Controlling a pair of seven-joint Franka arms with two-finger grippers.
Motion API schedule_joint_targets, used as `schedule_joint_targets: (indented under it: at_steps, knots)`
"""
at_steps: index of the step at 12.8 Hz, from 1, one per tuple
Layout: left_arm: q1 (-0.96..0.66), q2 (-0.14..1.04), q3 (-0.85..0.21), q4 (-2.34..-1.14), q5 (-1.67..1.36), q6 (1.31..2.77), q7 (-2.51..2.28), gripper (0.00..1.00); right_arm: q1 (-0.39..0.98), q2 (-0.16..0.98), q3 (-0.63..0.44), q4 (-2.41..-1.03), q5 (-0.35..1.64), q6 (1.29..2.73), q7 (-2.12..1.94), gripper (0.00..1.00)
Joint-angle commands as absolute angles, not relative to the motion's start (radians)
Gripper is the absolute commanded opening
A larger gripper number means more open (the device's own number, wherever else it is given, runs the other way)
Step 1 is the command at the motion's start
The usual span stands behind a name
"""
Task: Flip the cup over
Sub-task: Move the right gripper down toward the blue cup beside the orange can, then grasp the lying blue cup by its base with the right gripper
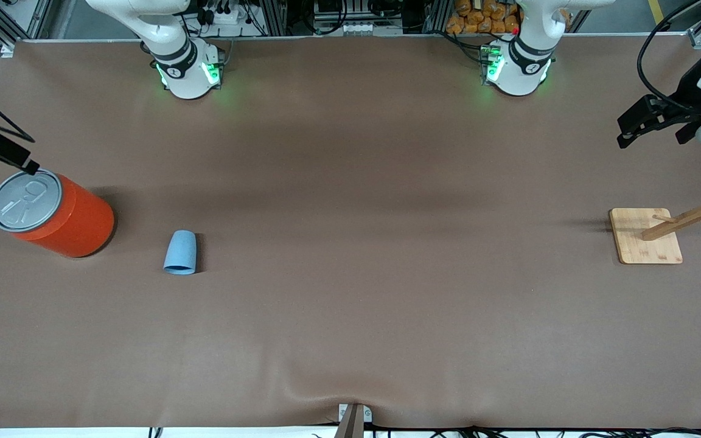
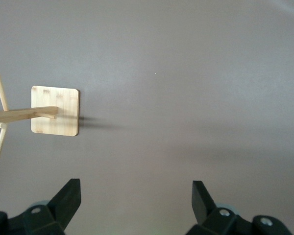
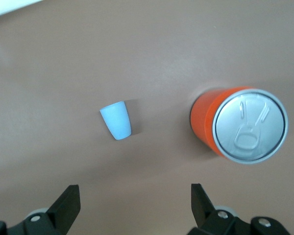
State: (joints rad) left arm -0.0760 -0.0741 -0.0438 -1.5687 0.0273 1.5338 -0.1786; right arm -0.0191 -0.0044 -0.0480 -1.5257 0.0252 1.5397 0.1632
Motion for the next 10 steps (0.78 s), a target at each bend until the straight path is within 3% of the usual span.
schedule_joint_targets:
  at_steps: [1, 4, 5, 8, 10]
  knots:
    - [-0.071, -0.063, -0.044, -1.549, 0.014, 1.490, -0.163, 1.00, -0.029, -0.031, -0.040, -1.543, 0.017, 1.542, 0.081, 1.00]
    - [-0.071, -0.064, -0.046, -1.549, 0.014, 1.486, -0.161, 1.00, -0.026, 0.041, -0.041, -1.525, 0.037, 1.519, 0.071, 1.00]
    - [-0.071, -0.064, -0.046, -1.549, 0.014, 1.486, -0.161, 1.00, -0.012, 0.140, -0.038, -1.511, 0.025, 1.516, 0.081, 1.00]
    - [-0.069, -0.071, -0.046, -1.548, 0.014, 1.485, -0.160, 1.00, -0.008, 0.257, -0.038, -1.496, 0.037, 1.512, 0.067, 1.00]
    - [-0.069, -0.071, -0.044, -1.548, 0.015, 1.485, -0.163, 1.00, 0.018, 0.307, -0.037, -1.537, 0.064, 1.579, 0.067, 1.00]
